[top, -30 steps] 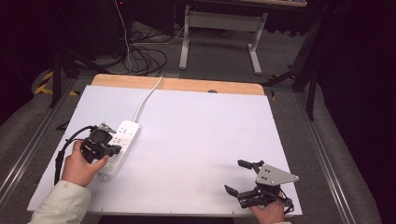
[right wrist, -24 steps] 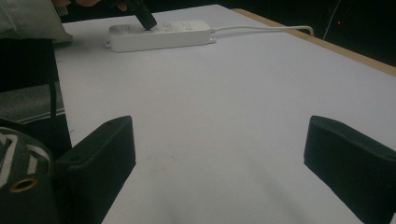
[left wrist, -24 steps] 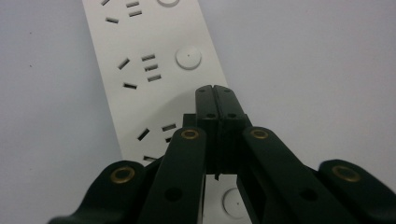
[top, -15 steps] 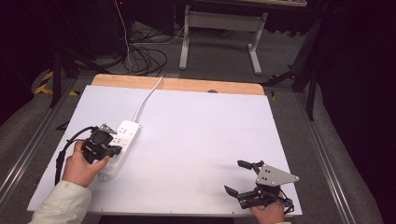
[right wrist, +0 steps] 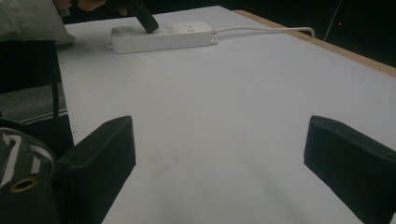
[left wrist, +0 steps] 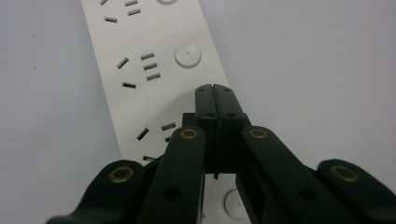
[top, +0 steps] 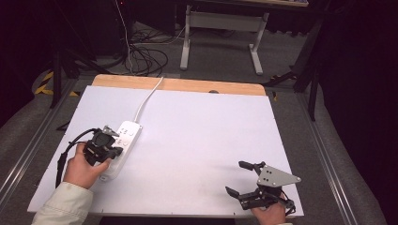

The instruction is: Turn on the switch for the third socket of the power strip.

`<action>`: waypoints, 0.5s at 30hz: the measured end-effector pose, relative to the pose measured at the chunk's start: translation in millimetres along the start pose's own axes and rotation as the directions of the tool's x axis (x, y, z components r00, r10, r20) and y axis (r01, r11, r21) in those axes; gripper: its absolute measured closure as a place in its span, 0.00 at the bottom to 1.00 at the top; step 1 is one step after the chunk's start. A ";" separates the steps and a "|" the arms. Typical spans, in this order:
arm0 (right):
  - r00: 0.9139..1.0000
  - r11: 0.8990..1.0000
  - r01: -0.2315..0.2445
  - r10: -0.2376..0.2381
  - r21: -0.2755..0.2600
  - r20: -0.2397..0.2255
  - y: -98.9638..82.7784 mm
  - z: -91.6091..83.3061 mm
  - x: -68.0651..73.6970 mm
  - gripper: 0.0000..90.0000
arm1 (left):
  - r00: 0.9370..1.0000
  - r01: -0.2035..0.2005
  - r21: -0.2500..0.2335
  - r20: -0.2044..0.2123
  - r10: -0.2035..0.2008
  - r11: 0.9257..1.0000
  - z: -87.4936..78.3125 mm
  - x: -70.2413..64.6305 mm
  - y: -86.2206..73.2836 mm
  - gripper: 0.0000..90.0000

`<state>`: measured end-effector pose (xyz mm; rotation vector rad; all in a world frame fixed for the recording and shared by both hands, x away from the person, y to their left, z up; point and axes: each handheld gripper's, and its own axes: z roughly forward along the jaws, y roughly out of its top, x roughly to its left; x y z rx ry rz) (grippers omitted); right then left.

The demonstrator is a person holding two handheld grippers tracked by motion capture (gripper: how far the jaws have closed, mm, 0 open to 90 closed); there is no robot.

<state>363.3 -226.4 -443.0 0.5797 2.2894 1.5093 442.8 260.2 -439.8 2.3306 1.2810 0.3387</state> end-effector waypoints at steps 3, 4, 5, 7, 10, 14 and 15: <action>1.000 1.000 -0.002 0.002 0.001 0.000 -0.2 0.2 0.0 0.10 | 1.000 0.002 0.000 0.002 -0.002 1.000 0.0 1.2 -0.2 1.00; 1.000 1.000 -0.003 0.003 0.002 0.000 -0.4 0.2 -0.1 0.10 | 1.000 0.000 0.001 0.000 0.000 1.000 0.1 1.0 -0.2 1.00; 1.000 1.000 -0.001 0.001 0.002 0.001 -0.5 0.2 -0.4 0.10 | 1.000 -0.002 0.001 0.001 0.002 1.000 0.3 0.5 -0.1 1.00; 1.000 1.000 -0.003 0.003 0.001 0.001 -0.5 0.0 -0.5 0.10 | 1.000 -0.015 0.004 -0.004 0.015 1.000 0.4 -0.1 -0.1 1.00; 1.000 1.000 -0.003 0.003 0.002 0.002 -0.5 0.2 -0.3 0.10 | 1.000 -0.009 0.004 -0.001 0.009 1.000 0.4 0.5 -0.3 1.00; 1.000 1.000 0.000 0.000 0.004 0.000 -0.7 0.2 -0.2 0.10 | 1.000 0.006 0.001 0.003 -0.006 1.000 0.2 2.0 -1.2 1.00; 1.000 1.000 -0.003 0.003 0.003 0.001 -0.7 0.0 -0.2 0.10 | 1.000 0.012 0.000 0.011 -0.012 1.000 0.5 2.0 -1.3 1.00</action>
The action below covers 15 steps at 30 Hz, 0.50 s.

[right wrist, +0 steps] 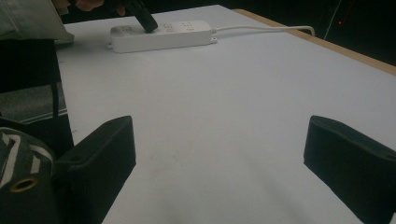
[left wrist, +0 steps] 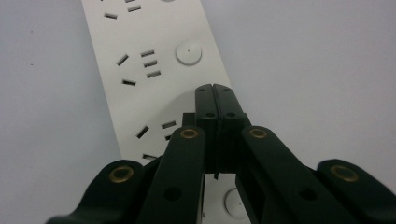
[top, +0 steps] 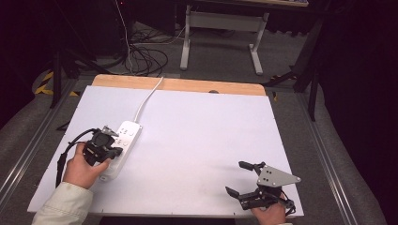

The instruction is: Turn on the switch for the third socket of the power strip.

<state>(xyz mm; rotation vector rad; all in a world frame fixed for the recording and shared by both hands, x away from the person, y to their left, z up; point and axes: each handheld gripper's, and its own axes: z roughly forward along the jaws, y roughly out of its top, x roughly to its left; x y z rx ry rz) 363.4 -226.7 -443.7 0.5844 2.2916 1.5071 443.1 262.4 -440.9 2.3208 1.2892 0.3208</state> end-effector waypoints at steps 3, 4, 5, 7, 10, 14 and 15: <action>1.000 1.000 0.000 0.000 -0.001 0.002 -0.1 -0.3 -0.3 0.10 | 1.000 0.001 -0.003 -0.004 -0.001 1.000 0.3 -0.7 -0.4 1.00; 1.000 1.000 0.000 0.000 0.000 0.001 -0.1 -0.2 -0.4 0.10 | 1.000 -0.006 -0.003 -0.008 0.006 1.000 0.4 -1.0 -0.2 1.00; 1.000 1.000 0.000 0.000 0.000 0.001 -0.1 0.0 -0.3 0.10 | 1.000 -0.011 -0.001 -0.011 0.011 1.000 0.6 -1.6 -0.2 1.00; 1.000 1.000 0.001 -0.001 0.000 0.000 -0.1 0.1 -0.1 0.10 | 1.000 -0.012 -0.001 -0.012 0.012 1.000 0.6 -1.8 -0.3 1.00; 1.000 1.000 0.001 -0.001 -0.002 0.000 0.0 -0.1 0.0 0.10 | 1.000 -0.008 -0.002 -0.007 0.008 1.000 1.1 -1.3 -0.6 1.00; 1.000 1.000 0.003 -0.003 0.001 0.000 -0.1 0.1 -0.1 0.10 | 1.000 -0.010 -0.001 -0.009 0.010 1.000 0.9 -1.2 -0.7 1.00; 1.000 1.000 0.003 -0.003 0.001 -0.001 -0.1 0.0 -0.2 0.10 | 1.000 -0.013 -0.002 -0.013 0.013 1.000 0.8 -1.3 -0.9 1.00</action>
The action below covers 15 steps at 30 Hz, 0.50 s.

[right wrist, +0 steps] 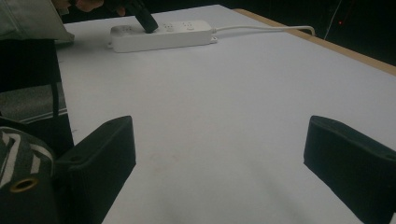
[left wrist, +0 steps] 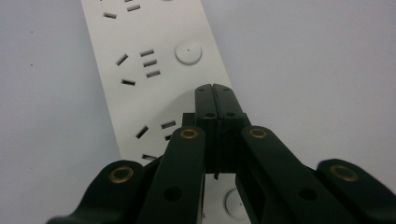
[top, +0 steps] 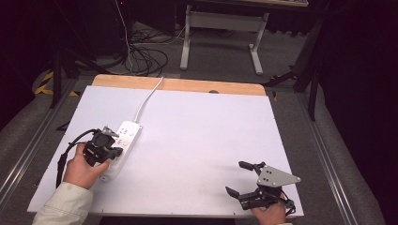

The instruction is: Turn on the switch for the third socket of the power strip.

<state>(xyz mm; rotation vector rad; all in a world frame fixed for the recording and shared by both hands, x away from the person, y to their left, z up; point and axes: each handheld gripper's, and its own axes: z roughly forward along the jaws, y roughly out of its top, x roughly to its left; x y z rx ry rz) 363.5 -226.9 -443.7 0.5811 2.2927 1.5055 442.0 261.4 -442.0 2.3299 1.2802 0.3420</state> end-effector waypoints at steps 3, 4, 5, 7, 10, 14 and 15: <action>1.000 1.000 -0.001 0.001 0.001 0.002 -0.1 -0.2 -0.1 0.10 | 1.000 0.004 0.001 0.004 -0.004 1.000 0.0 0.4 -0.1 1.00; 1.000 1.000 -0.001 0.001 0.000 0.001 -0.1 0.0 -0.1 0.10 | 1.000 0.005 0.000 0.006 -0.005 1.000 0.0 0.5 0.0 1.00; 1.000 1.000 0.000 0.000 0.000 0.000 0.0 0.0 0.0 0.10 | 1.000 0.008 -0.003 0.008 -0.008 1.000 0.1 0.5 0.0 1.00; 1.000 1.000 0.001 -0.001 0.000 -0.001 0.0 0.0 0.1 0.10 | 1.000 -0.005 0.008 0.005 0.005 1.000 -0.9 1.3 1.2 1.00; 1.000 1.000 -0.005 0.005 -0.002 0.000 -0.2 -0.1 -0.4 0.10 | 0.999 -0.017 0.005 -0.035 0.017 1.000 -8.5 -0.4 1.4 1.00; 1.000 1.000 -0.004 0.004 0.002 -0.001 -0.3 0.6 -1.0 0.10 | 1.000 -0.015 -0.043 -0.019 0.015 0.999 -21.3 0.3 1.5 1.00; 1.000 1.000 -0.005 0.005 0.001 0.000 -0.2 0.3 -0.9 0.10 | 1.000 -0.007 -0.052 -0.013 0.007 0.999 -23.8 -1.1 1.5 1.00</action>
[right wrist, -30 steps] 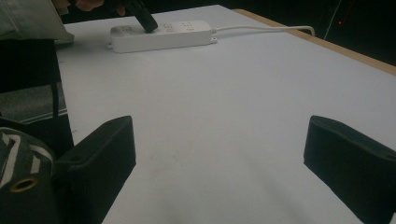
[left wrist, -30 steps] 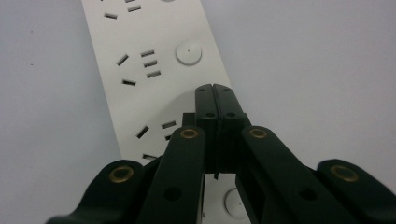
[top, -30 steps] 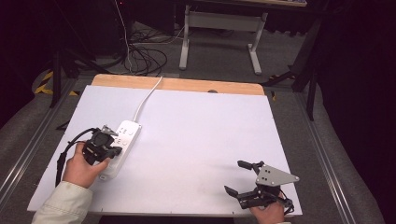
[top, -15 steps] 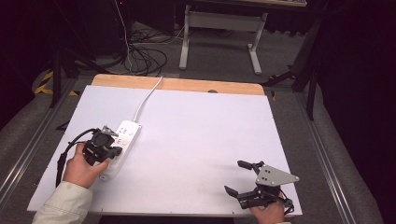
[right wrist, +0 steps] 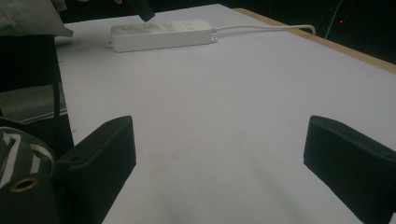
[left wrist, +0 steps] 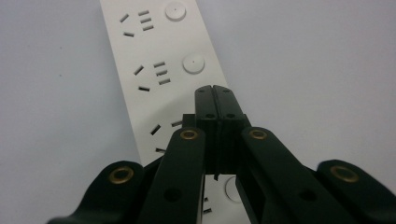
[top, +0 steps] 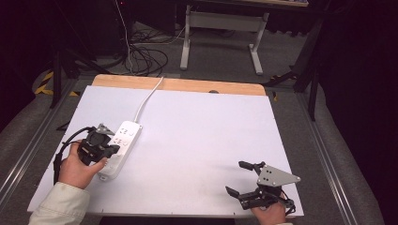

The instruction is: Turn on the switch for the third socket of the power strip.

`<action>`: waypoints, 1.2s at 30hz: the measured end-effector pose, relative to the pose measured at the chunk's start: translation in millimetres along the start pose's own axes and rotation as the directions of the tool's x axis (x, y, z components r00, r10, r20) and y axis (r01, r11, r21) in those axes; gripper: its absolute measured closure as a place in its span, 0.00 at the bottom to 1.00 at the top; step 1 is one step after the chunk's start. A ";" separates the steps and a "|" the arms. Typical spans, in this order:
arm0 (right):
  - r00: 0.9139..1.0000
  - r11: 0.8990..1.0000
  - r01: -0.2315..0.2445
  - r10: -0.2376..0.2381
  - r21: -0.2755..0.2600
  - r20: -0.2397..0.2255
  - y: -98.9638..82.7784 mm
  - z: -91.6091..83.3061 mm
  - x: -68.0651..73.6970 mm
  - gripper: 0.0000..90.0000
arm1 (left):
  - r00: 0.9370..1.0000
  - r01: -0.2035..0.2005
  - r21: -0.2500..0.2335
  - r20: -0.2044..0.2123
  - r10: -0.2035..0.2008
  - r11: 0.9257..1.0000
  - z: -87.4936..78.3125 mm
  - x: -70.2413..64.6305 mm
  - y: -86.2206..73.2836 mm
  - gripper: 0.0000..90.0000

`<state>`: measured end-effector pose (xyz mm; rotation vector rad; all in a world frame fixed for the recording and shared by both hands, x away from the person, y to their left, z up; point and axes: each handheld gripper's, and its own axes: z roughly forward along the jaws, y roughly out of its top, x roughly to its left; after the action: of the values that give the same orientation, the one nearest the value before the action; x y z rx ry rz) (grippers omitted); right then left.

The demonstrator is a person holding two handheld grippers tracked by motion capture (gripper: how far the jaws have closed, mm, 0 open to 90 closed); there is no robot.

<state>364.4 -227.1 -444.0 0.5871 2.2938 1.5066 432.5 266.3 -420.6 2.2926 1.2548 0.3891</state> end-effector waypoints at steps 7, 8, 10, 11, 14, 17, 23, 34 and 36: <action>1.000 1.000 0.001 -0.001 -0.003 0.001 -0.1 -0.6 0.4 0.10 | 1.000 -0.003 -0.048 0.000 0.003 0.999 -16.3 -3.3 1.1 1.00; 1.000 1.000 0.000 0.000 -0.004 0.001 -0.1 -0.6 0.2 0.10 | 1.000 -0.010 -0.049 -0.001 0.010 0.999 -17.6 -3.6 1.4 1.00; 1.000 1.000 0.000 0.000 -0.002 0.002 0.0 -0.5 0.1 0.10 | 1.000 -0.011 -0.055 -0.006 0.011 0.998 -19.5 -4.8 1.8 1.00; 1.000 1.000 0.000 0.000 -0.003 0.001 -0.1 -0.3 0.0 0.10 | 1.000 -0.011 -0.058 -0.004 0.011 0.998 -20.1 -5.4 2.1 1.00; 1.000 1.000 0.000 0.000 -0.002 0.003 0.0 -0.4 0.0 0.10 | 1.000 -0.015 -0.064 -0.007 0.015 0.998 -22.4 -5.9 2.3 1.00; 1.000 1.000 0.001 -0.001 -0.003 0.003 0.0 -0.3 -0.1 0.10 | 1.000 -0.016 -0.080 -0.011 0.016 0.997 -26.8 -6.4 2.6 1.00; 1.000 1.000 0.000 0.000 0.002 0.004 0.1 0.0 0.0 0.10 | 0.999 -0.029 -0.124 0.016 0.031 0.992 -36.3 -10.7 4.8 0.88; 1.000 1.000 0.001 0.000 -0.004 0.004 0.0 -0.6 -0.3 0.10 | 0.994 -0.070 -0.271 0.062 0.090 0.960 -55.2 -23.5 5.6 0.48; 1.000 1.000 0.001 -0.001 -0.004 0.004 0.0 -0.5 -0.3 0.10 | 0.992 -0.065 -0.275 0.085 0.092 0.959 -57.7 -23.0 5.1 0.46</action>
<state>364.4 -227.7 -443.8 0.5873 2.2869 1.5075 396.8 260.9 -369.7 2.1037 0.9971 0.4428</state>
